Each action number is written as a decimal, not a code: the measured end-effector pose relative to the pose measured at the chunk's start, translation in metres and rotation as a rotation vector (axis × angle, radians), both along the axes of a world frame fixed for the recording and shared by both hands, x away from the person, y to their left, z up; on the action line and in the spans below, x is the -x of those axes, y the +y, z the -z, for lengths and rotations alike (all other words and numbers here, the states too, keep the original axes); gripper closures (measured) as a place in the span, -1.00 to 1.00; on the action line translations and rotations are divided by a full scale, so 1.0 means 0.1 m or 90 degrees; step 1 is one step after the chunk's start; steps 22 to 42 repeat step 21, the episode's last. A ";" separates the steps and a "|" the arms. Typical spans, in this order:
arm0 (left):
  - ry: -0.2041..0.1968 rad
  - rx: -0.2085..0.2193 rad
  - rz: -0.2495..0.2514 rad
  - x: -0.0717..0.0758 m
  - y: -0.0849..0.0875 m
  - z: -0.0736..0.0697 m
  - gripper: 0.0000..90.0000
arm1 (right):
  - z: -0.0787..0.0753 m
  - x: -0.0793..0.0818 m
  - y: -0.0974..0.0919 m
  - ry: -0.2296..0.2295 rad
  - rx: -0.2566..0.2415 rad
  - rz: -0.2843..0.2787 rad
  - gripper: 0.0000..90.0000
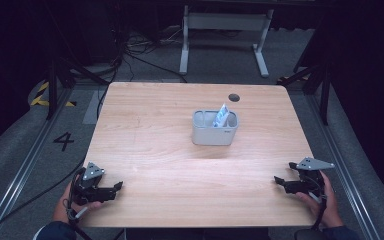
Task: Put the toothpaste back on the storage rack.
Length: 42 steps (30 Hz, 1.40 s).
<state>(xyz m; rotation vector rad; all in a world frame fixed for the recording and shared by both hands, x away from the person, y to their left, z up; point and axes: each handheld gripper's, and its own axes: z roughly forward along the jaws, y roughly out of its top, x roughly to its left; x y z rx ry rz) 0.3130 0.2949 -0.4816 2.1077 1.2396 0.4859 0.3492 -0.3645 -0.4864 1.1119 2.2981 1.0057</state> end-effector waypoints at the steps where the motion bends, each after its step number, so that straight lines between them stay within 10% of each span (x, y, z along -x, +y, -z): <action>1: 0.000 0.005 -0.007 -0.01 -0.01 0.00 -0.68 | 0.00 0.00 0.00 -0.001 0.000 0.000 -0.64; 42: 0.005 -0.003 -0.042 -0.05 -0.03 0.00 -0.72 | 0.00 0.01 0.00 -0.004 0.002 0.000 -0.63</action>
